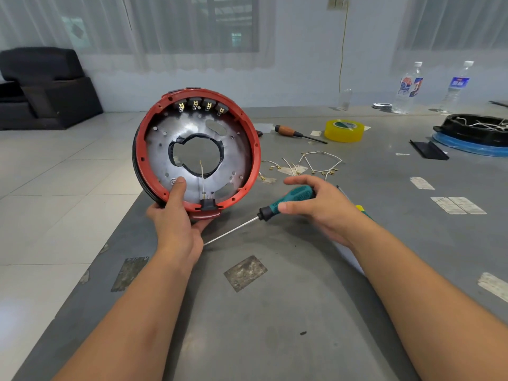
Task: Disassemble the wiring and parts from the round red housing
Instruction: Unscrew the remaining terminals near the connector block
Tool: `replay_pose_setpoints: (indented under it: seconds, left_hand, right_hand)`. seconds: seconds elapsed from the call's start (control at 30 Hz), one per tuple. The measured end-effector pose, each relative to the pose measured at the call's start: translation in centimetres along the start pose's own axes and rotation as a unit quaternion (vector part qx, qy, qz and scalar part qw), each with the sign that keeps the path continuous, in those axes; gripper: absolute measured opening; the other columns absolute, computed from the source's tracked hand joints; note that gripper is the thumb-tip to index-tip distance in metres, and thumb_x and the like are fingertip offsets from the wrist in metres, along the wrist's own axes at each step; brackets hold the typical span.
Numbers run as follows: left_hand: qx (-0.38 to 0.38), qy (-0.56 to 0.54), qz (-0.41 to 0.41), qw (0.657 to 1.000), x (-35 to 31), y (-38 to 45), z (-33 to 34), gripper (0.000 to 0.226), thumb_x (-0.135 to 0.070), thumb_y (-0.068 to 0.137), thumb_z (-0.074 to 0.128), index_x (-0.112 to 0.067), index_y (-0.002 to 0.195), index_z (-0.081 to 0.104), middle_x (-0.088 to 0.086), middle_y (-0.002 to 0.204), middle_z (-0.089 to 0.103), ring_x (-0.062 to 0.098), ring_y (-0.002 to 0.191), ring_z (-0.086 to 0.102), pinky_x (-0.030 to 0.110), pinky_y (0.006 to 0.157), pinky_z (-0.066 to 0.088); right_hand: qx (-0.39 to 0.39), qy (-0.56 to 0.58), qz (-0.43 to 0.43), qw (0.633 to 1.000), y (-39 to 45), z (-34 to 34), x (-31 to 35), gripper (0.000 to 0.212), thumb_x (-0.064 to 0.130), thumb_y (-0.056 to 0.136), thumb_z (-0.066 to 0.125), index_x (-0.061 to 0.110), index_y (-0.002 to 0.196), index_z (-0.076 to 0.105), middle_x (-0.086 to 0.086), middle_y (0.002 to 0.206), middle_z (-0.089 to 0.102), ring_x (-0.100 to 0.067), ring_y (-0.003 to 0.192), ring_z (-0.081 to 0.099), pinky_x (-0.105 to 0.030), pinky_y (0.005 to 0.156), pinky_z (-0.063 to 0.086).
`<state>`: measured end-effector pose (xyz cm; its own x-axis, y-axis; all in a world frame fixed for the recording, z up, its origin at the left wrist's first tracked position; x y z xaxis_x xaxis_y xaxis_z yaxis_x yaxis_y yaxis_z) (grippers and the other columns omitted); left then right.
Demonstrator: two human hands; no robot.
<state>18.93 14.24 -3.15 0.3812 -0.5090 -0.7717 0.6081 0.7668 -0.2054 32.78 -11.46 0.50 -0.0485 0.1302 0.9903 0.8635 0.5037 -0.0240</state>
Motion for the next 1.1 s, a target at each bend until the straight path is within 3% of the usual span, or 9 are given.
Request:
replay_pose_setpoints:
  seconds: [0.1,0.2,0.33,0.53,0.73,0.93,1.1]
  left_hand:
    - [0.001,-0.010,-0.013,1.000,0.3,-0.1,0.1,0.048,-0.032,0.091,0.082,-0.021,0.119,0.045,0.012,0.130,0.062,0.031,0.104,0.076,0.057,0.071,0.065]
    - [0.003,-0.018,-0.018,1.000,0.4,-0.3,0.2,0.053,-0.032,0.090,0.083,-0.019,0.123,0.043,0.013,0.132,0.061,0.032,0.106,0.075,0.059,0.073,0.065]
    - [0.013,-0.021,-0.023,0.999,0.5,-0.5,0.7,0.060,-0.029,0.090,0.084,-0.016,0.129,0.041,0.013,0.134,0.058,0.033,0.110,0.072,0.062,0.074,0.064]
    - [0.022,-0.029,-0.040,0.999,0.7,-0.5,1.0,0.067,-0.013,0.090,0.083,-0.012,0.139,0.036,0.019,0.138,0.057,0.039,0.113,0.071,0.067,0.077,0.062]
    - [0.059,-0.007,-0.036,0.998,0.6,-0.5,1.5,0.071,-0.003,0.090,0.078,-0.008,0.147,0.036,0.029,0.139,0.059,0.044,0.111,0.073,0.067,0.082,0.061]
    - [0.078,0.002,-0.022,0.997,0.3,-0.4,1.4,0.064,-0.003,0.092,0.076,-0.006,0.147,0.043,0.027,0.137,0.061,0.044,0.111,0.073,0.067,0.081,0.061]
    - [0.091,0.016,0.004,0.996,0.0,-0.3,1.5,0.049,0.003,0.090,0.068,-0.007,0.133,0.047,0.015,0.103,0.055,0.025,0.082,0.073,0.069,0.082,0.060]
  right_hand:
    - [0.008,0.270,0.031,0.962,0.1,2.0,-0.8,0.054,-0.001,0.069,0.083,0.007,0.118,0.064,-0.016,0.119,0.067,-0.017,0.095,0.068,-0.022,0.074,0.057]
    - [0.037,0.337,0.064,0.938,-0.1,4.2,-1.4,0.038,0.005,0.089,0.073,0.012,0.122,0.055,-0.016,0.120,0.073,-0.021,0.101,0.074,-0.029,0.078,0.061]
    - [0.077,0.364,0.083,0.925,-0.7,6.1,-1.8,0.051,0.000,0.090,0.070,0.022,0.127,0.041,-0.025,0.117,0.072,-0.045,0.106,0.071,-0.056,0.087,0.060]
    - [0.018,0.329,0.039,0.943,-0.1,5.1,-1.7,0.057,-0.009,0.091,0.067,0.018,0.129,0.034,-0.027,0.106,0.074,-0.045,0.098,0.073,-0.047,0.074,0.063]
    - [-0.023,0.305,0.004,0.952,0.2,3.1,-0.7,0.087,-0.011,0.085,0.072,0.051,0.131,0.032,-0.029,0.123,0.062,-0.045,0.093,0.074,-0.044,0.069,0.063]
    - [-0.097,0.314,-0.064,0.942,-0.1,-1.4,1.1,0.076,-0.008,0.086,0.074,0.035,0.133,0.033,-0.026,0.123,0.061,-0.041,0.091,0.076,-0.041,0.069,0.063]
    - [-0.144,0.347,-0.124,0.918,-0.5,-3.6,2.2,0.064,-0.005,0.090,0.072,0.030,0.127,0.033,-0.026,0.123,0.057,-0.038,0.092,0.076,-0.040,0.072,0.063]
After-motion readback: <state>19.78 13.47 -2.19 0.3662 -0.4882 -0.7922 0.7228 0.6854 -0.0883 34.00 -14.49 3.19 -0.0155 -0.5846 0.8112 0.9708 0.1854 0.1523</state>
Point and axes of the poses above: each hand's wrist, its own y-axis towards the middle knuckle, its own z-axis out of the palm, x = y × z, the point moved 10 cm from there along y, towards the middle knuckle
